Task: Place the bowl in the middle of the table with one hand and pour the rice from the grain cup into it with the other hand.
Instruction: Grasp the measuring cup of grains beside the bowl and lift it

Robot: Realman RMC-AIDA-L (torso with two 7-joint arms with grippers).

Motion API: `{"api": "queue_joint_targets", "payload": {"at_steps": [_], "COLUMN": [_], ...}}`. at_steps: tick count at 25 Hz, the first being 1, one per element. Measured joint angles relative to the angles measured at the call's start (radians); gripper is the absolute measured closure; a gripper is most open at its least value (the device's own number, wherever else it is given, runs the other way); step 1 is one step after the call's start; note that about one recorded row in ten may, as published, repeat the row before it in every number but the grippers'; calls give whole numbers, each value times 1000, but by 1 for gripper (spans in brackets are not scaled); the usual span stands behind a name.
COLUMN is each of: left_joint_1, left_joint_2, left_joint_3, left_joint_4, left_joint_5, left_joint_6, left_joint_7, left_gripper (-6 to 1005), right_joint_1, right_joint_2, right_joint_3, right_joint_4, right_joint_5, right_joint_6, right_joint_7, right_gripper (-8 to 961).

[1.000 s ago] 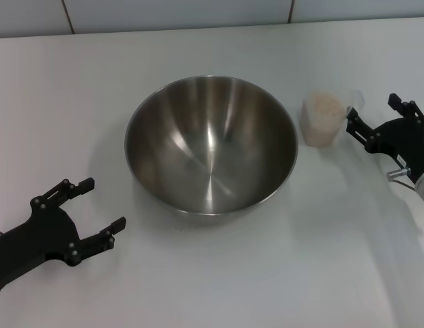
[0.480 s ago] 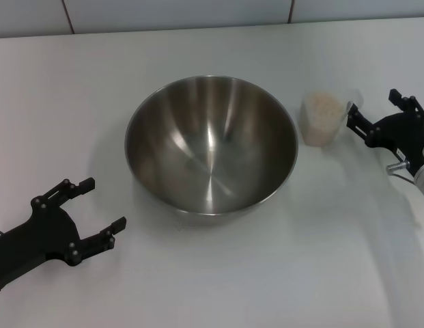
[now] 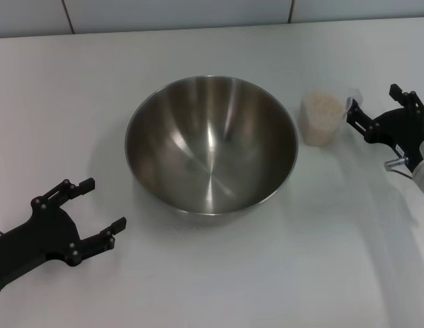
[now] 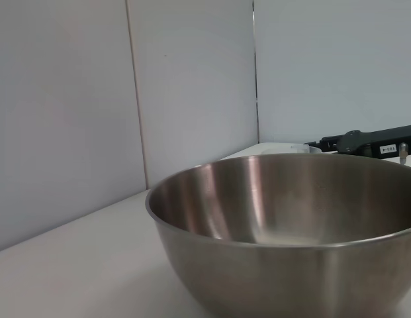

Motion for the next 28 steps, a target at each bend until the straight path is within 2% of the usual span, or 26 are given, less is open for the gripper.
{"api": "queue_joint_targets", "payload": {"at_steps": [28], "left_joint_1": [2], "left_joint_2": [-5], "left_joint_3": [2], "left_joint_4": [0], "left_joint_5": [0], "left_joint_6": [-25], "left_joint_7": [0], "left_gripper": [136], "right_joint_1": [2], "right_joint_2": [0], "right_joint_3": [0], "right_joint_4": [22], "right_joint_5": [-4], "right_joint_6": [-20], "right_joint_7": [0], "right_gripper": [276]}}
